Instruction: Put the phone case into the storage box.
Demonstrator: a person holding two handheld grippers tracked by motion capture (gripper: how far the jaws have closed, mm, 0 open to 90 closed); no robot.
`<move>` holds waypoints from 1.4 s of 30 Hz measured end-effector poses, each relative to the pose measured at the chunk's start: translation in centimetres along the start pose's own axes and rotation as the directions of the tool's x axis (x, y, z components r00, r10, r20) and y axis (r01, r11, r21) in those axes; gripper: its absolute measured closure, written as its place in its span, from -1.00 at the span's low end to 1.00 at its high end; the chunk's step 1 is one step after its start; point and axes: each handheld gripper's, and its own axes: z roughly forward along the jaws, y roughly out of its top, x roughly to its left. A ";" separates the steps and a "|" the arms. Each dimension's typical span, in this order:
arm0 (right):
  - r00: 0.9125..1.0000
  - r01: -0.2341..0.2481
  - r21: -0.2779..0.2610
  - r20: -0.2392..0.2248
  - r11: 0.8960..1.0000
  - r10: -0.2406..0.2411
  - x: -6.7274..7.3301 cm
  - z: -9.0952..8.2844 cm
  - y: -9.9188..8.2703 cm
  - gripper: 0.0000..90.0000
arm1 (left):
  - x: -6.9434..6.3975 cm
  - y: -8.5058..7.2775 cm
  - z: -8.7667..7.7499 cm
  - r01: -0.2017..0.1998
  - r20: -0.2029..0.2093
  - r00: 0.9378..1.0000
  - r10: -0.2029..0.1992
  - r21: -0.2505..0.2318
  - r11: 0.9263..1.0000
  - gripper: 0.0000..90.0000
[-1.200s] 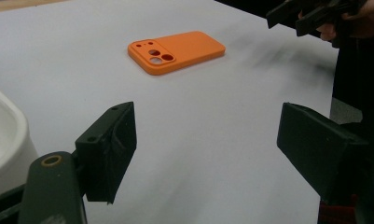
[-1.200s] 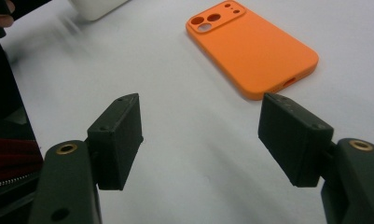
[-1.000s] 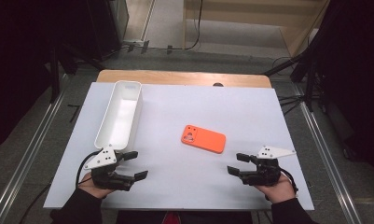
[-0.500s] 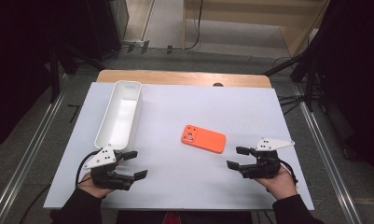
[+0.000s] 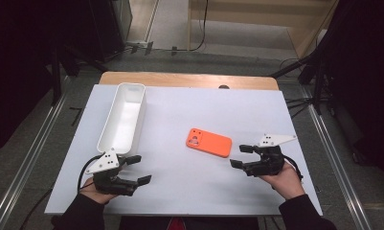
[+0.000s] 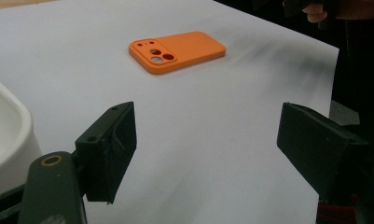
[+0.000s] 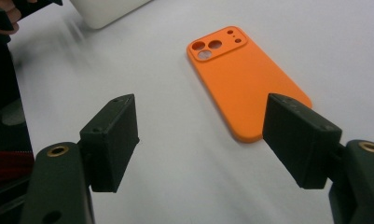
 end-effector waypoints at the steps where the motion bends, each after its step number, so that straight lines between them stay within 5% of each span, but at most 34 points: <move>1: 1.000 -0.006 -0.001 -0.006 1.000 0.006 -0.1 0.3 0.2 -0.43 | 0.0 0.0 0.0 -0.001 -0.001 1.000 0.001 -0.001 1.000 -0.55; 42: 0.993 0.083 0.059 -0.088 0.995 -0.077 -2.3 4.5 4.9 -0.43 | -0.1 0.0 0.2 -0.006 0.021 1.000 0.006 0.011 1.000 -0.55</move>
